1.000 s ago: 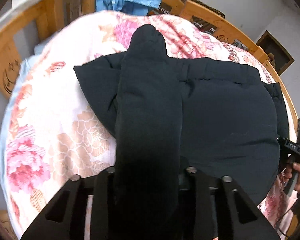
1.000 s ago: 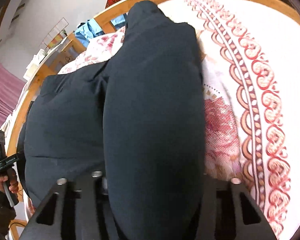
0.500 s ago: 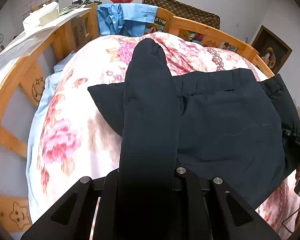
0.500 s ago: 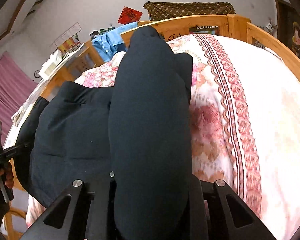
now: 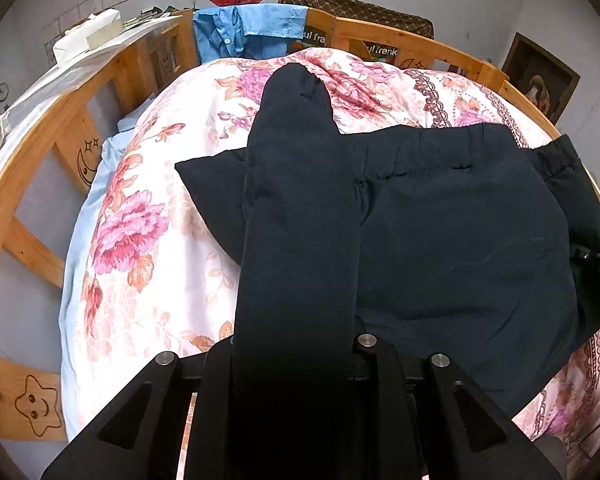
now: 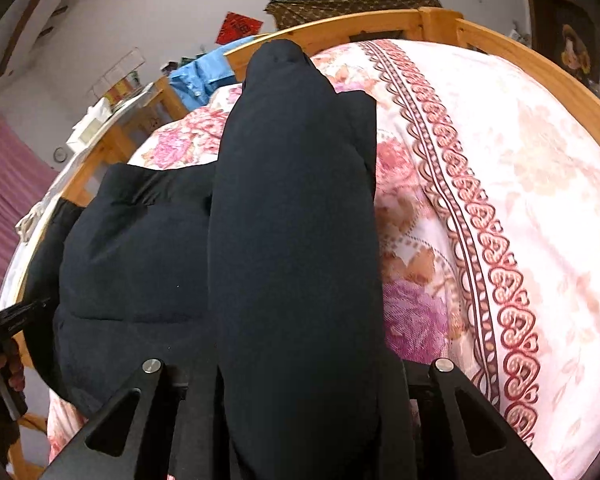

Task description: Fold large clothes

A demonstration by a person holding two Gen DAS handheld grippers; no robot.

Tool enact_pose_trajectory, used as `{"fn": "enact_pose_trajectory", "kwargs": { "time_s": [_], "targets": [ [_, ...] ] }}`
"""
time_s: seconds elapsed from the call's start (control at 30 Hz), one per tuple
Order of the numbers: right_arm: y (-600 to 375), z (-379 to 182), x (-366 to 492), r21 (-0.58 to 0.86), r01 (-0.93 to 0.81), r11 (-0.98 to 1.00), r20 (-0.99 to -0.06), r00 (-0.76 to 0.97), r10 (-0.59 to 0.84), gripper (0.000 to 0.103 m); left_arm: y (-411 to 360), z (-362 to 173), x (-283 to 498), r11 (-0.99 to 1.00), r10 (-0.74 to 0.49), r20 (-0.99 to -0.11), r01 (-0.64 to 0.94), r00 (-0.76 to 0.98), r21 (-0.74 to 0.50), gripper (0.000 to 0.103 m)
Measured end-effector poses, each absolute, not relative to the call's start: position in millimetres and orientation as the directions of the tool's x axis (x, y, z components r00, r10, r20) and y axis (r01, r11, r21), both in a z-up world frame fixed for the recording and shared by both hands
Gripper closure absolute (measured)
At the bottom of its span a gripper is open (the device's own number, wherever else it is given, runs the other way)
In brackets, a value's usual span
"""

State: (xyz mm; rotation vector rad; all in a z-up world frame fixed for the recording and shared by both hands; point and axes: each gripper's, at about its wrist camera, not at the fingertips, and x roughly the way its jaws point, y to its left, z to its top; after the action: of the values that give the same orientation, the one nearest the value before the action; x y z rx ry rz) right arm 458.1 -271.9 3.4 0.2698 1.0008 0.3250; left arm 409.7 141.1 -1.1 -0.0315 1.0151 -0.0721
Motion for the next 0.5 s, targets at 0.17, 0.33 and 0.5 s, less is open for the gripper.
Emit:
{"fn": "enact_pose_trajectory", "kwargs": {
  "time_s": [0.17, 0.33, 0.5],
  "targets": [
    [-270, -3, 452, 0.348, -0.124, 0.929, -0.776, 0.519, 0.359, 0.074, 143, -3, 406, 0.997, -0.078, -0.841, 0.048, 0.536, -0.062, 0.084],
    [-268, -8, 448, 0.312, -0.115, 0.943, -0.791, 0.519, 0.325, 0.064, 145, -7, 407, 0.997, -0.073, -0.845, 0.030, 0.530, -0.067, 0.074],
    [-272, -14, 444, 0.272, -0.054, 0.961, -0.822, 0.506, 0.261, 0.043, 153, -10, 406, 0.996, -0.059, -0.862, -0.027, 0.503, -0.084, 0.058]
  ]
}}
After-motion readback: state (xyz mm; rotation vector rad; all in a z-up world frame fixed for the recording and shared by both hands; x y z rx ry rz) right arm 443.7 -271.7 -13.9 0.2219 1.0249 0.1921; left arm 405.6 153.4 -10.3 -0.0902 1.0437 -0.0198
